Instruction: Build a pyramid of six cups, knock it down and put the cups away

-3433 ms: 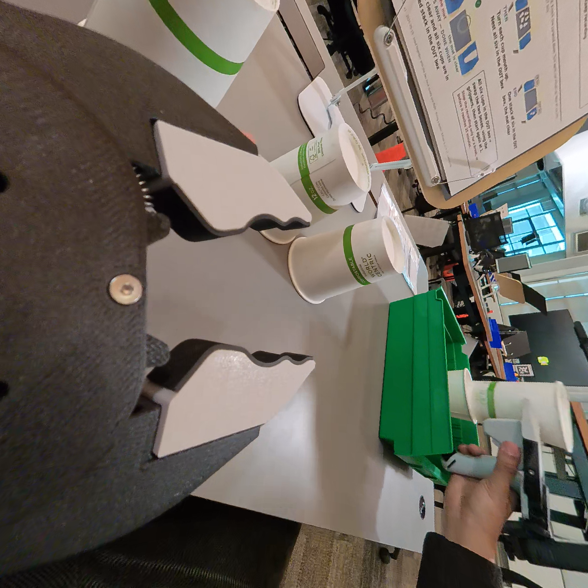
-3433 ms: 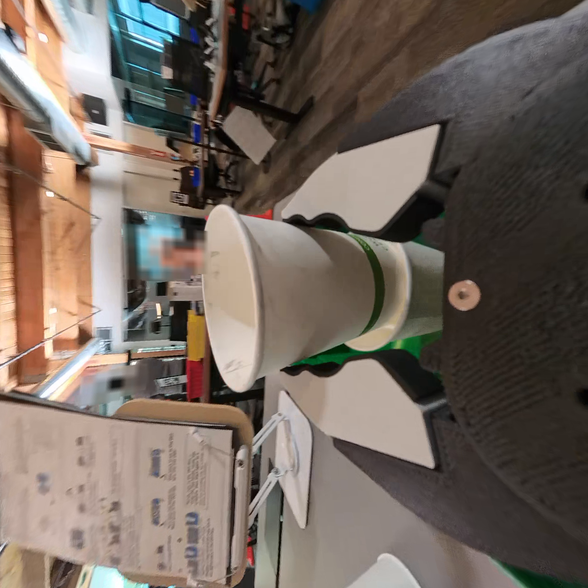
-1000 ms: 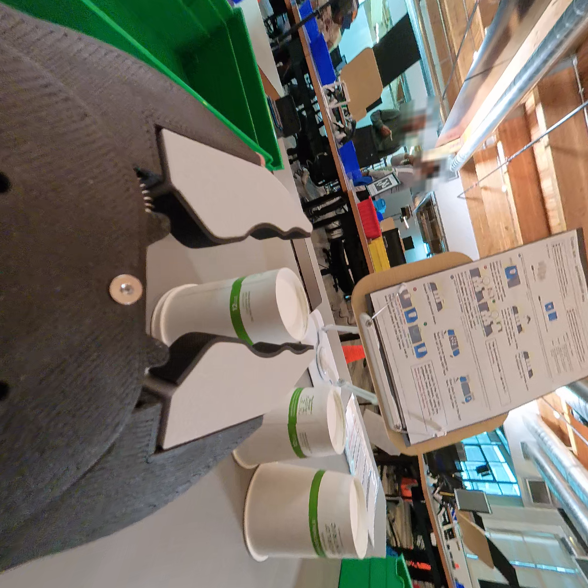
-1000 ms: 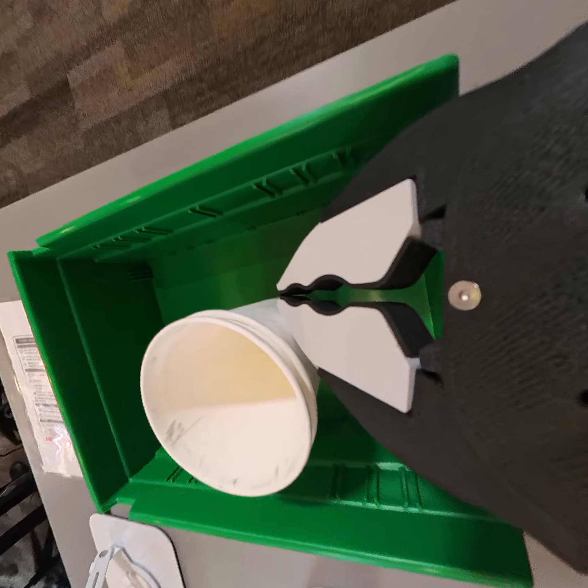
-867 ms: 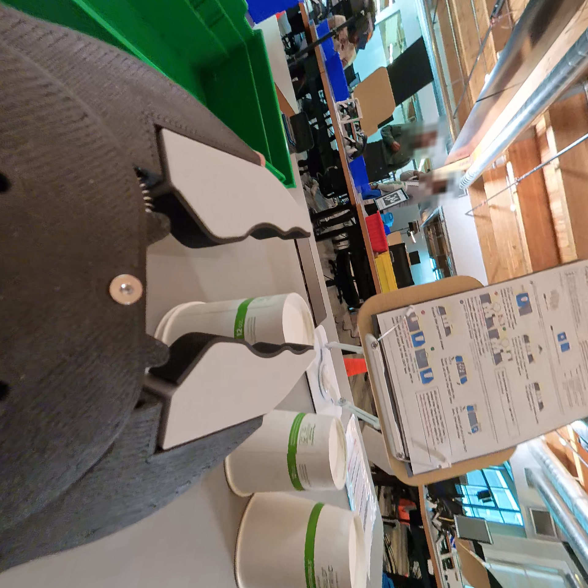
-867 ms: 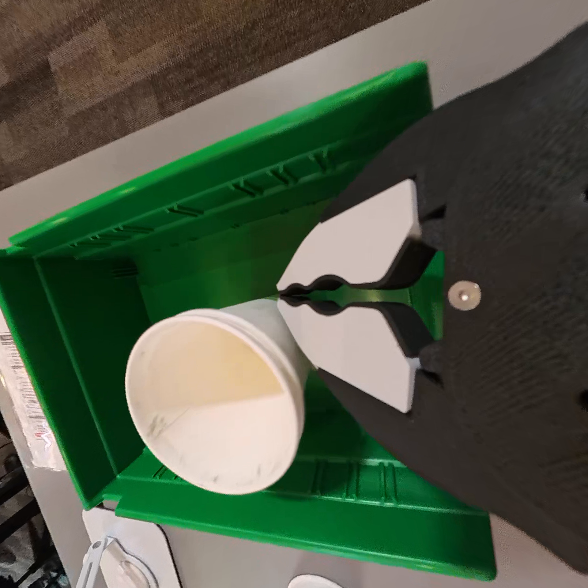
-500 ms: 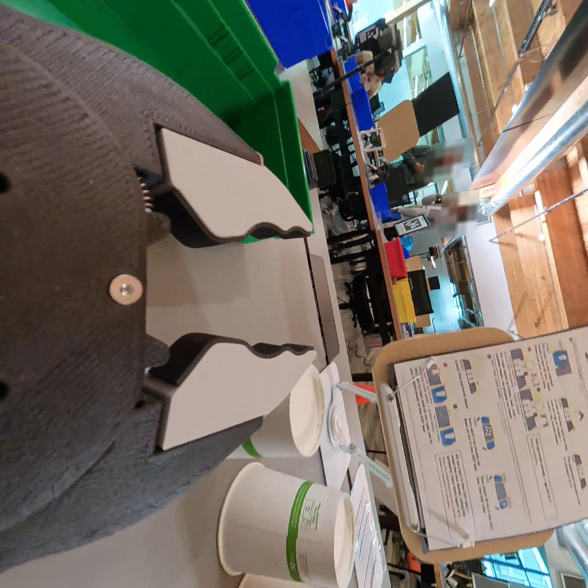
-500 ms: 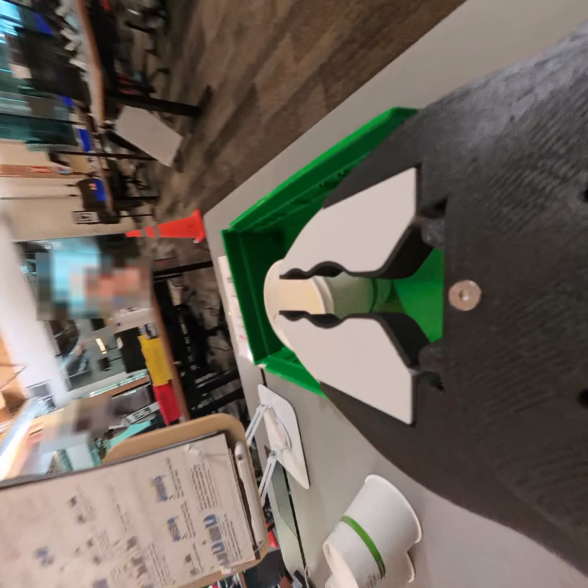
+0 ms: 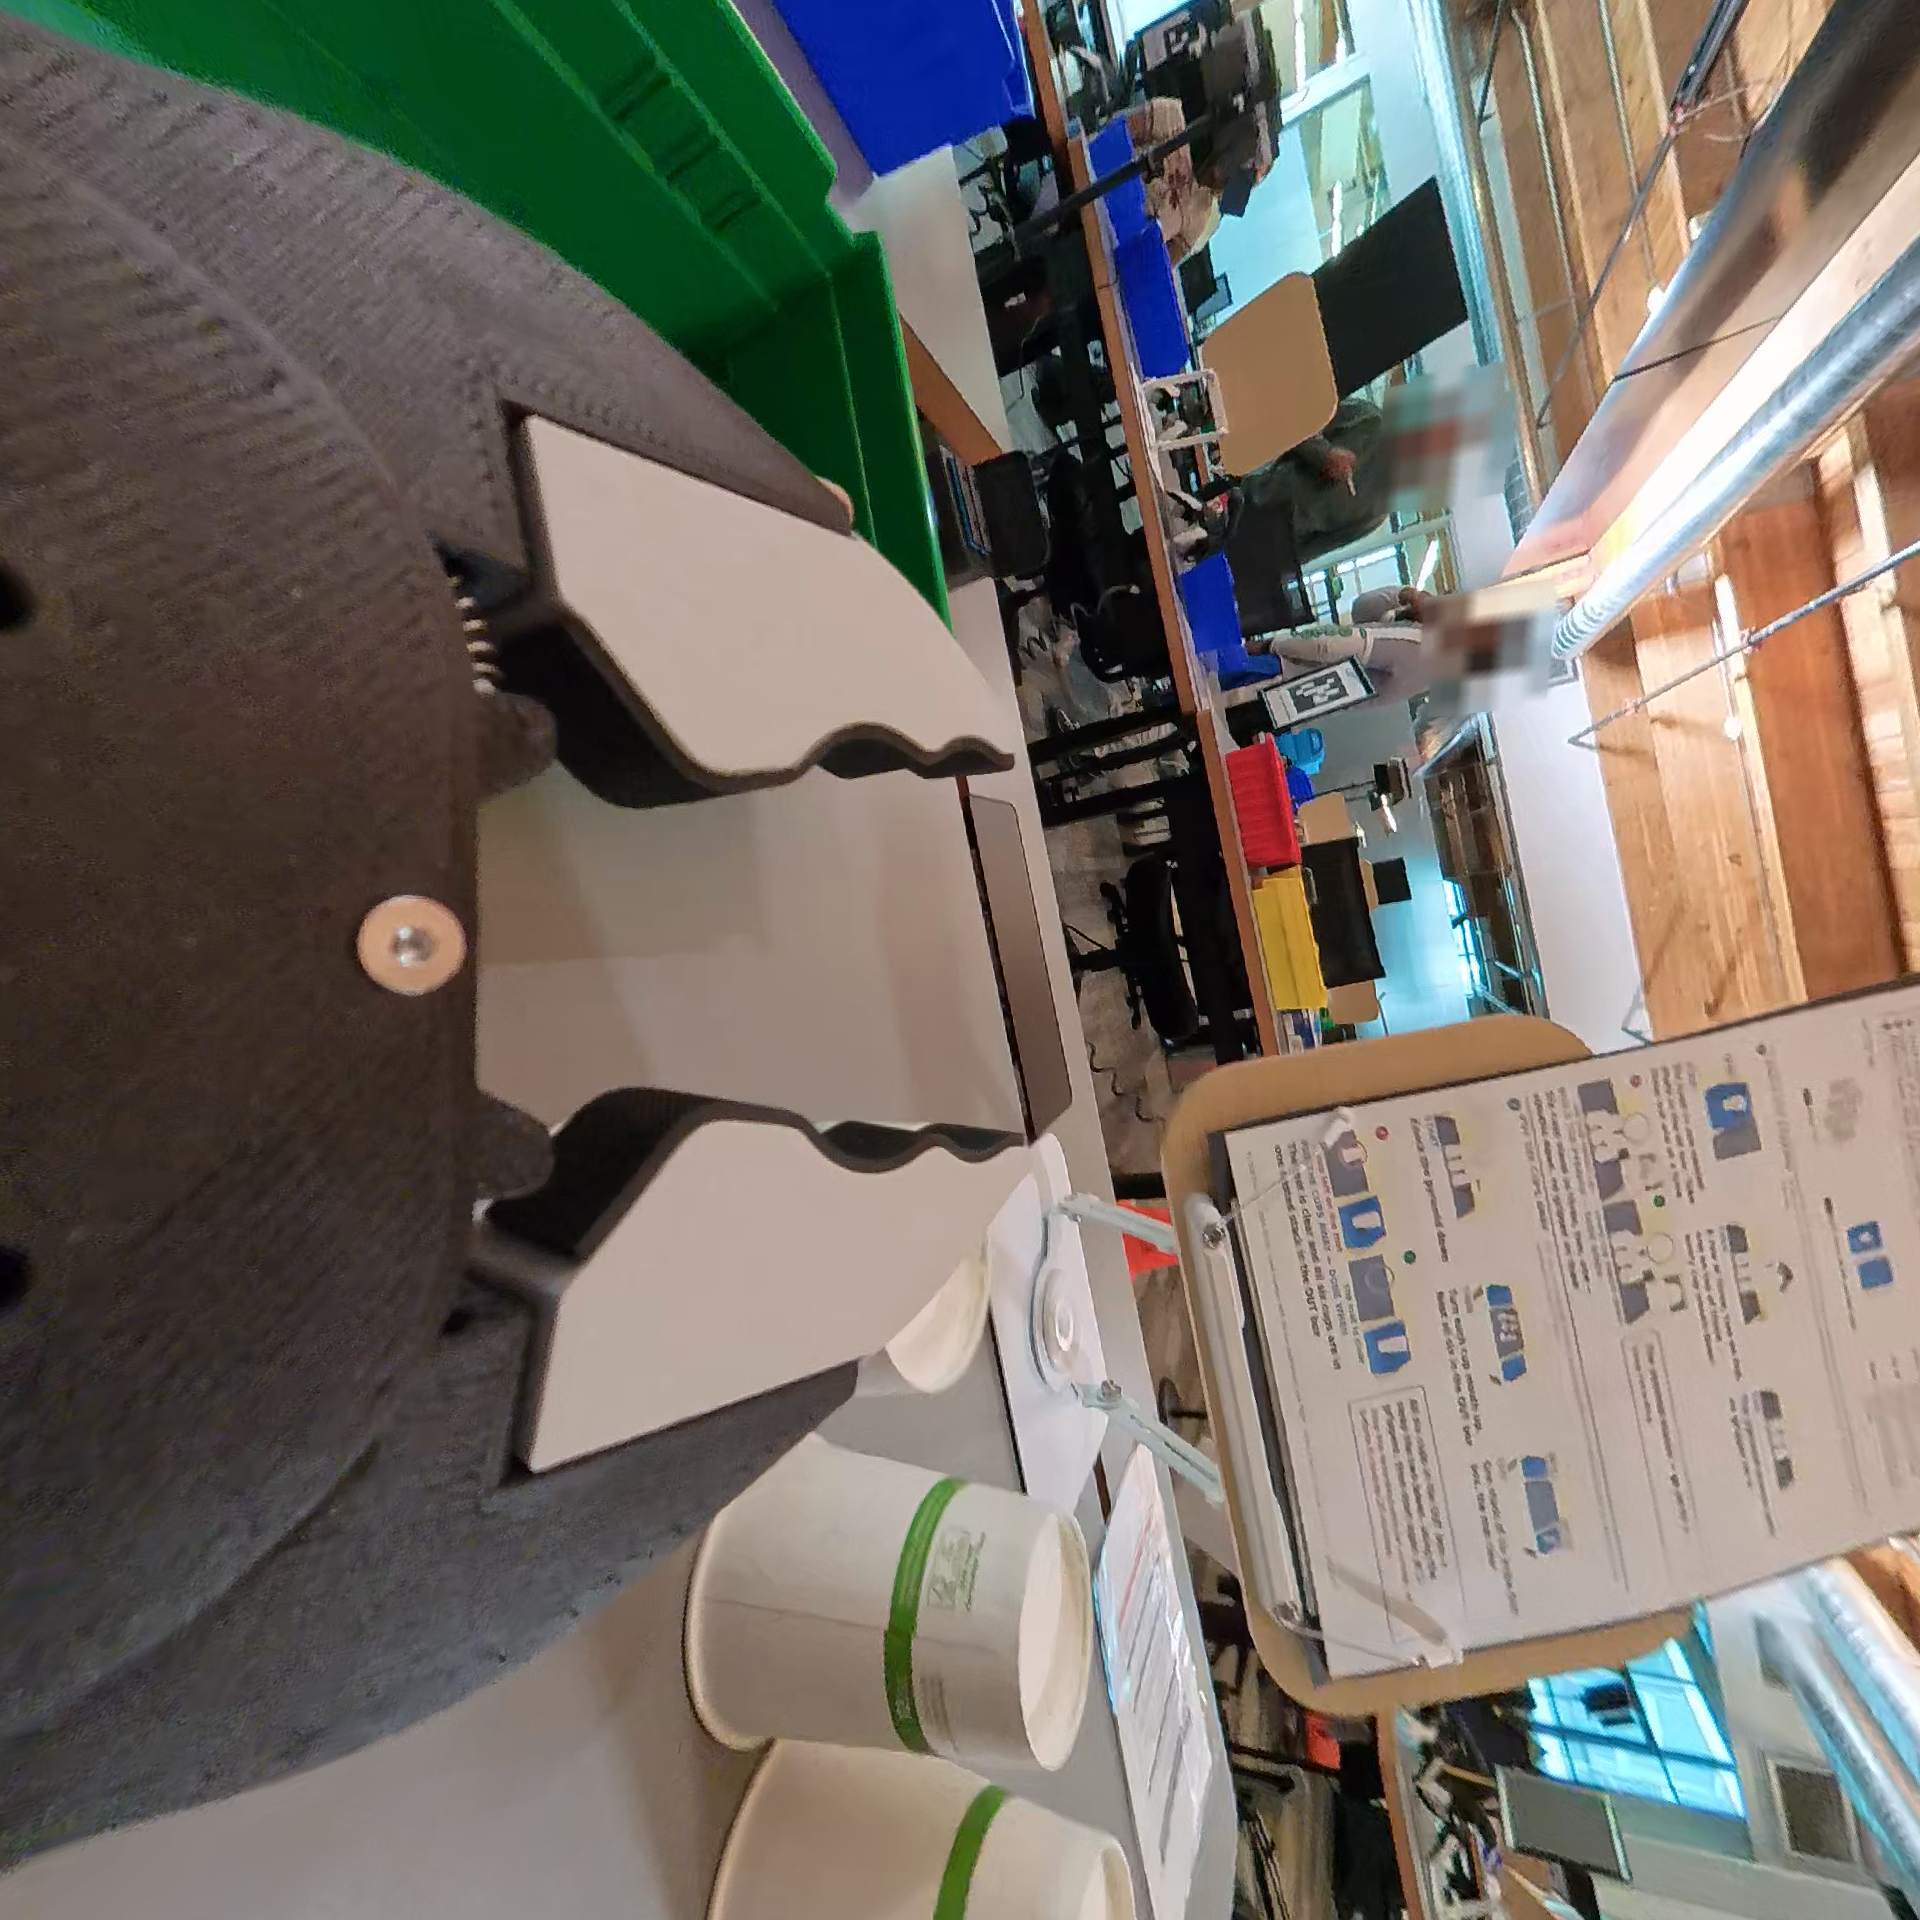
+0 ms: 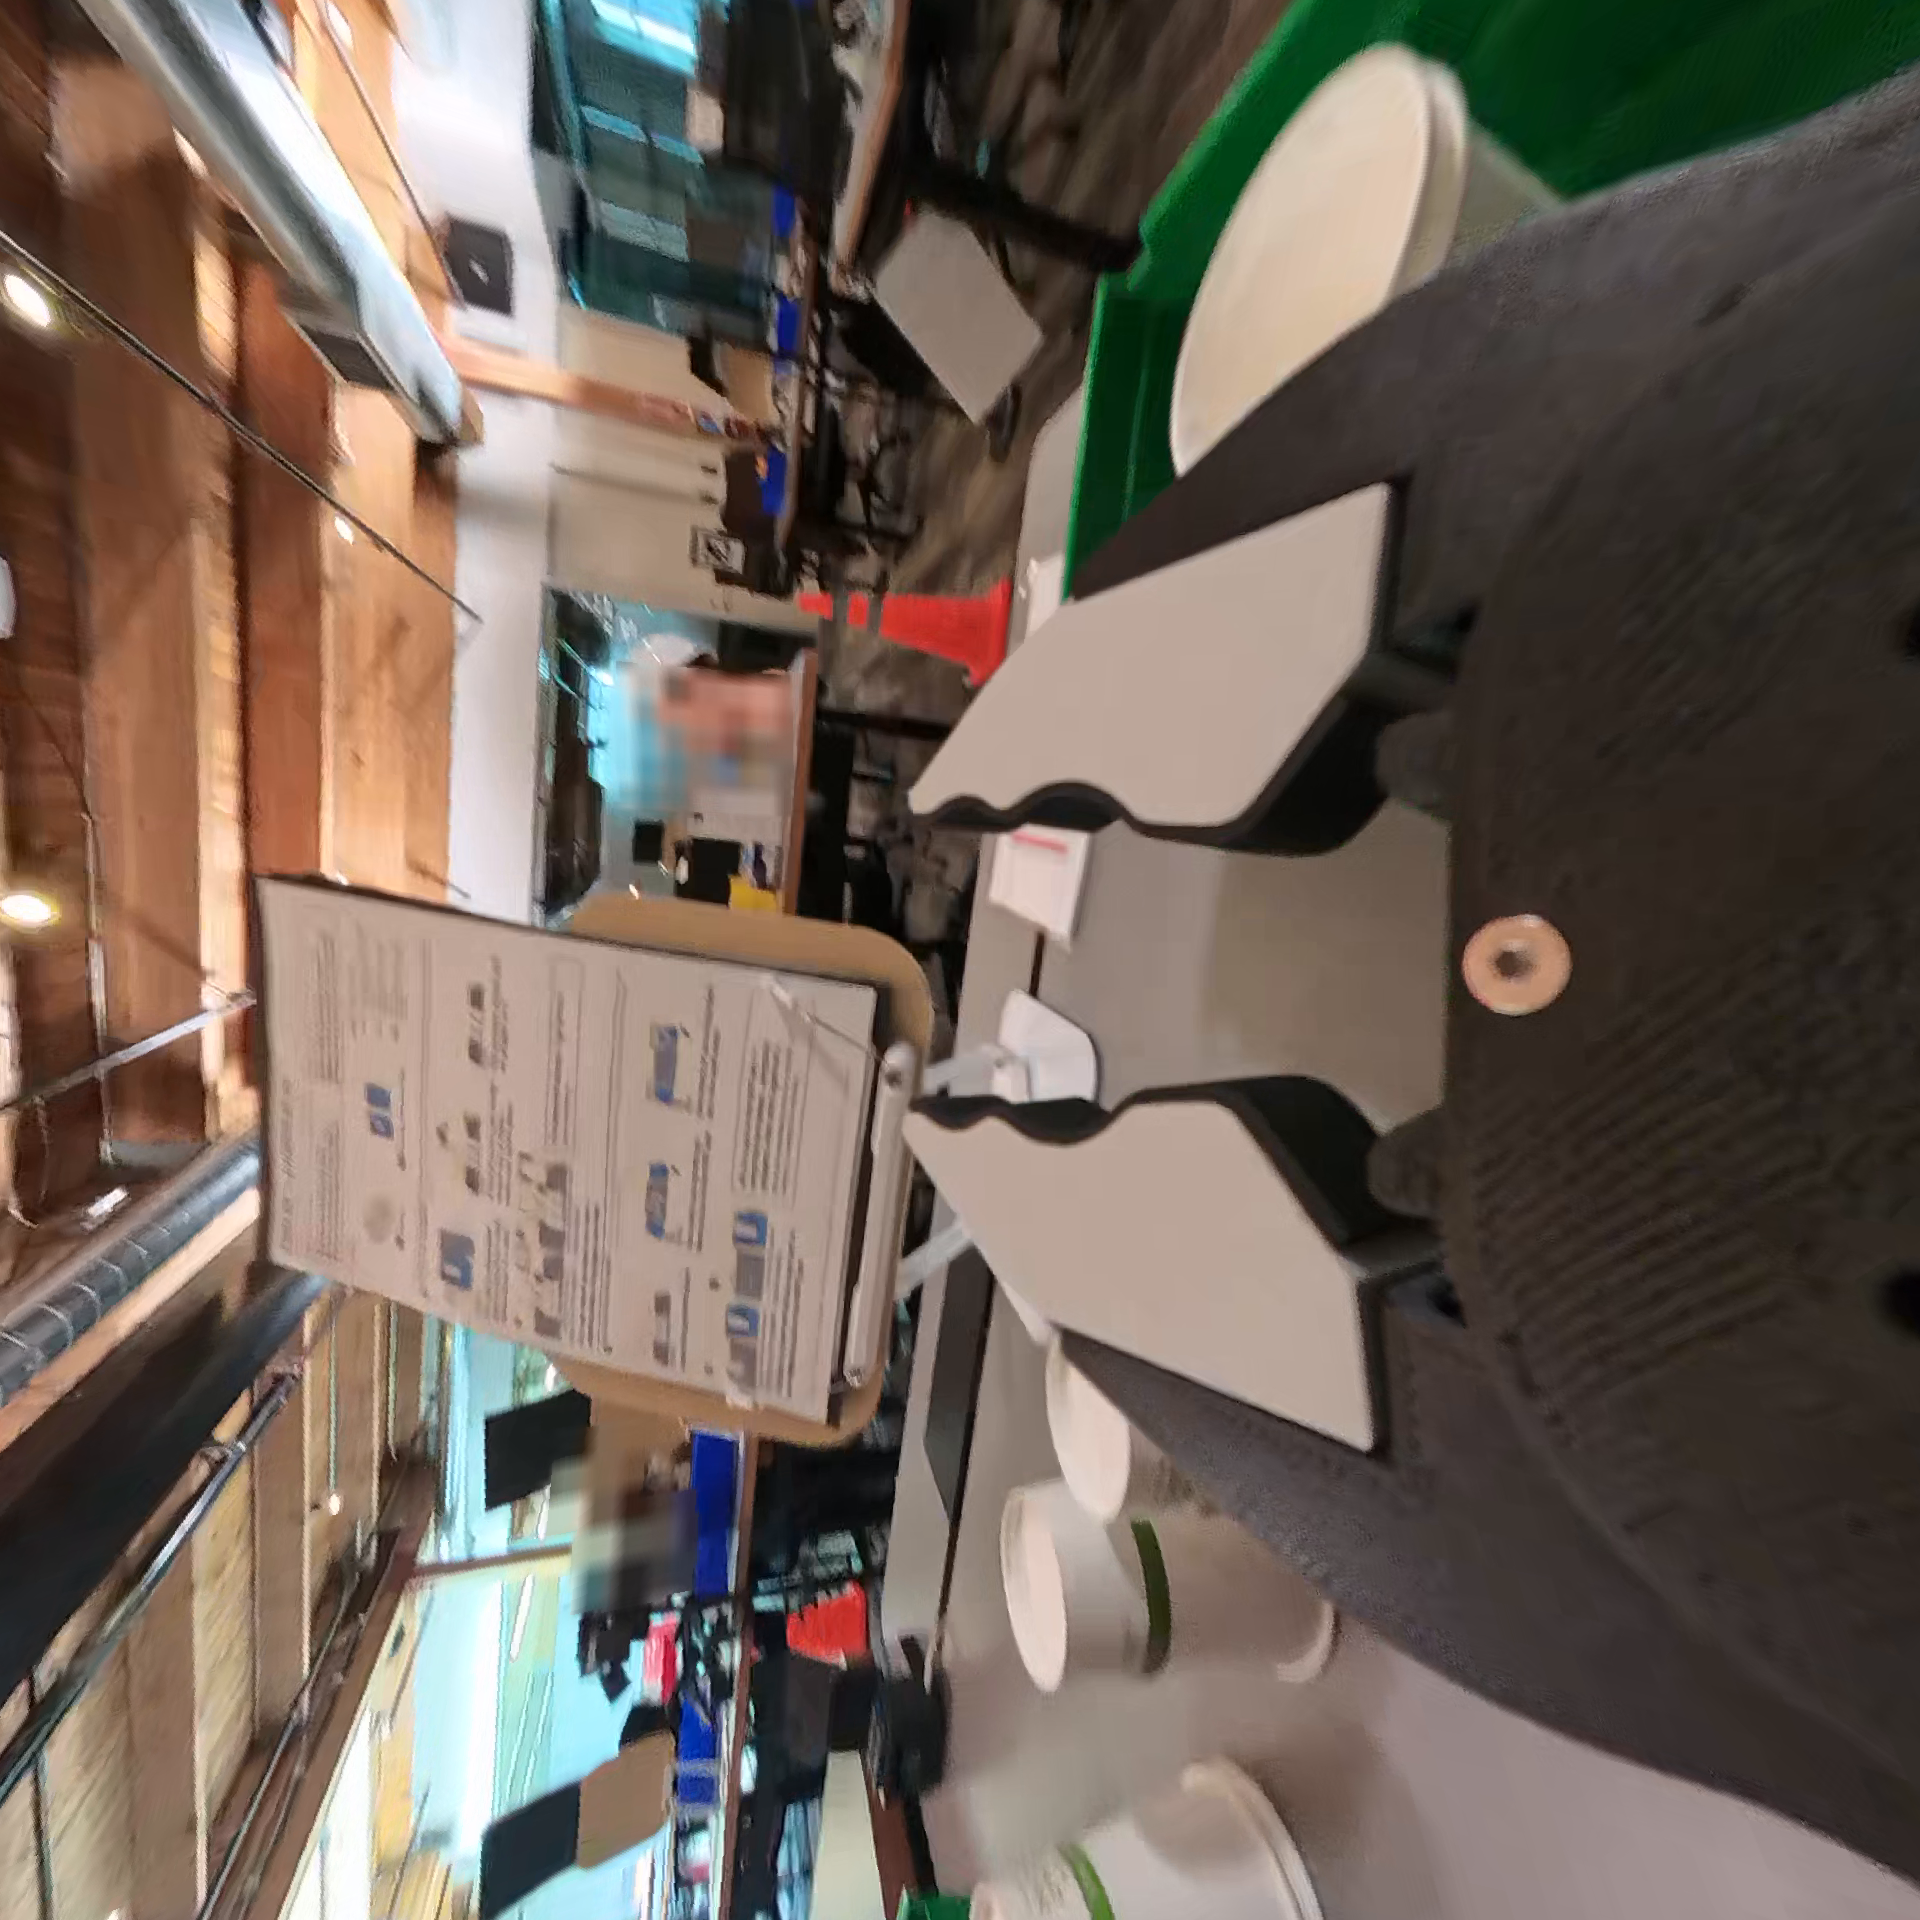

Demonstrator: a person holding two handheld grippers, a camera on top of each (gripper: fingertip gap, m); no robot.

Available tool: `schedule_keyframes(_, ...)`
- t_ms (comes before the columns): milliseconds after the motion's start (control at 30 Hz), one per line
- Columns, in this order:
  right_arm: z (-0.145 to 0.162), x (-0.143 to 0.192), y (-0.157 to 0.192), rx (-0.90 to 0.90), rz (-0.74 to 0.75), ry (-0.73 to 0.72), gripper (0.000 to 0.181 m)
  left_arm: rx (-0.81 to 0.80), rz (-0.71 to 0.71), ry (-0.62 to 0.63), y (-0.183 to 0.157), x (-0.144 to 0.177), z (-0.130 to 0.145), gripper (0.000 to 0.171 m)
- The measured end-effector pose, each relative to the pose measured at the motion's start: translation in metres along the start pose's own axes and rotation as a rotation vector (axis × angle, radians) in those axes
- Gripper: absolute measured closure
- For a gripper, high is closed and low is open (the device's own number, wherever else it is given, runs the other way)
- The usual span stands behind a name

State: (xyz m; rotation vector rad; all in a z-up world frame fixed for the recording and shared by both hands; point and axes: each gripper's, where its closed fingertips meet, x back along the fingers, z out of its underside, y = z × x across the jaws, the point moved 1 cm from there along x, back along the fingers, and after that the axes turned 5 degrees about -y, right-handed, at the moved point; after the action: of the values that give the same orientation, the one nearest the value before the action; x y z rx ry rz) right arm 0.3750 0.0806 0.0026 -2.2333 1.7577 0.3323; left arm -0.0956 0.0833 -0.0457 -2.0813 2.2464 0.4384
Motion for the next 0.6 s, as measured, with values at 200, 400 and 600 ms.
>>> schedule_keyframes(200, 0.025, -0.011, 0.065, -0.194, -0.18, 0.078, 0.113, 0.113, 0.045, -0.001, -0.018, -0.002, -0.005, 0.106)
schedule_keyframes(400, 0.055, -0.02, 0.109, -0.018, -0.282, 0.135, 0.099, 0.201, 0.07, 0.061, -0.033, -0.009, 0.011, 0.105)
schedule_keyframes(600, 0.089, -0.027, 0.121, -0.031, -0.376, 0.235, 0.091, 0.042, 0.109, 0.084, -0.042, -0.01, 0.022, 0.105)
